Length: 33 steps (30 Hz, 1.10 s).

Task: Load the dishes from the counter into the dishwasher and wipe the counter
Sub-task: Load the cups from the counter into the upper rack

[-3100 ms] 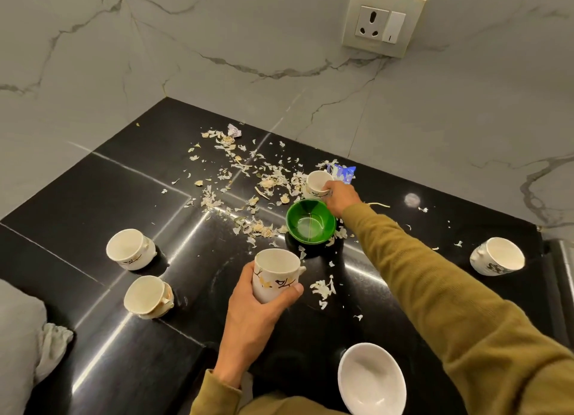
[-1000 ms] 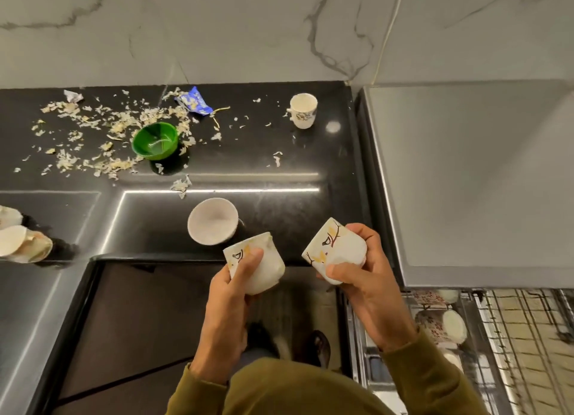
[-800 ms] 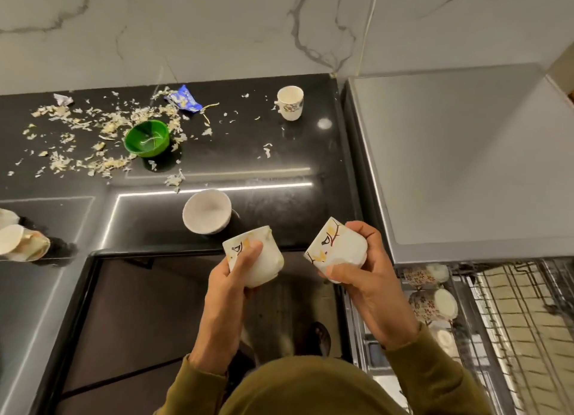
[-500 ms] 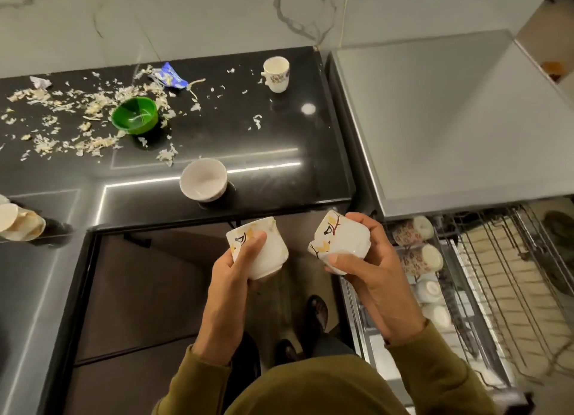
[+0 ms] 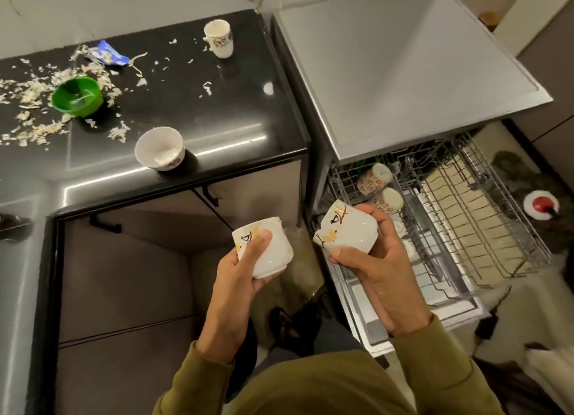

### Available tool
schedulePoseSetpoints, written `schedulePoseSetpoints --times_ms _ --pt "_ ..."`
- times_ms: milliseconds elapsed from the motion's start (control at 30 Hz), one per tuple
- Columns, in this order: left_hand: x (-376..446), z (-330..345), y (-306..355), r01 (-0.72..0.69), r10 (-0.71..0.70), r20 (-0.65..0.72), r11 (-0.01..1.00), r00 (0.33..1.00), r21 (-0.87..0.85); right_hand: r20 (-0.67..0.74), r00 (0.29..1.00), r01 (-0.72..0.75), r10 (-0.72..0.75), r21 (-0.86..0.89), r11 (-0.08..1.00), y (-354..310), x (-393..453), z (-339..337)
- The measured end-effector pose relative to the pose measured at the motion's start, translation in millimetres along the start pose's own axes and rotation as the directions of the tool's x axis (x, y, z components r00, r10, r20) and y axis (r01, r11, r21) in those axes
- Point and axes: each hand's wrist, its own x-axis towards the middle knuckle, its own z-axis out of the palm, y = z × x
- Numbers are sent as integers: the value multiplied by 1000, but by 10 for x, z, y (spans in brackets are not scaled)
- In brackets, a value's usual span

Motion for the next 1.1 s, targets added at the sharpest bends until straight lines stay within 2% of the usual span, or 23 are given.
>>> schedulePoseSetpoints --times_ms 267,467,633,800,1100 --pt "-260 356 -290 0 0 -6 1000 1000 19 -1 1000 -18 18 11 1000 -77 -285 -489" --pt "-566 925 -718 -13 16 -68 999 998 41 58 997 -42 45 -37 998 -116 -546 -1172" --pt "-930 1563 -1171 38 -38 -102 999 994 -1 99 989 -94 106 -115 989 -157 -838 -1854" --pt "-1237 2014 -1457 91 -95 -87 995 992 -49 68 987 -135 148 -177 975 -167 -1060 -2411" --pt "-1272 2196 -1521 79 -84 -88 995 993 -56 22 978 -198 205 -172 965 -105 -1154 -2784"
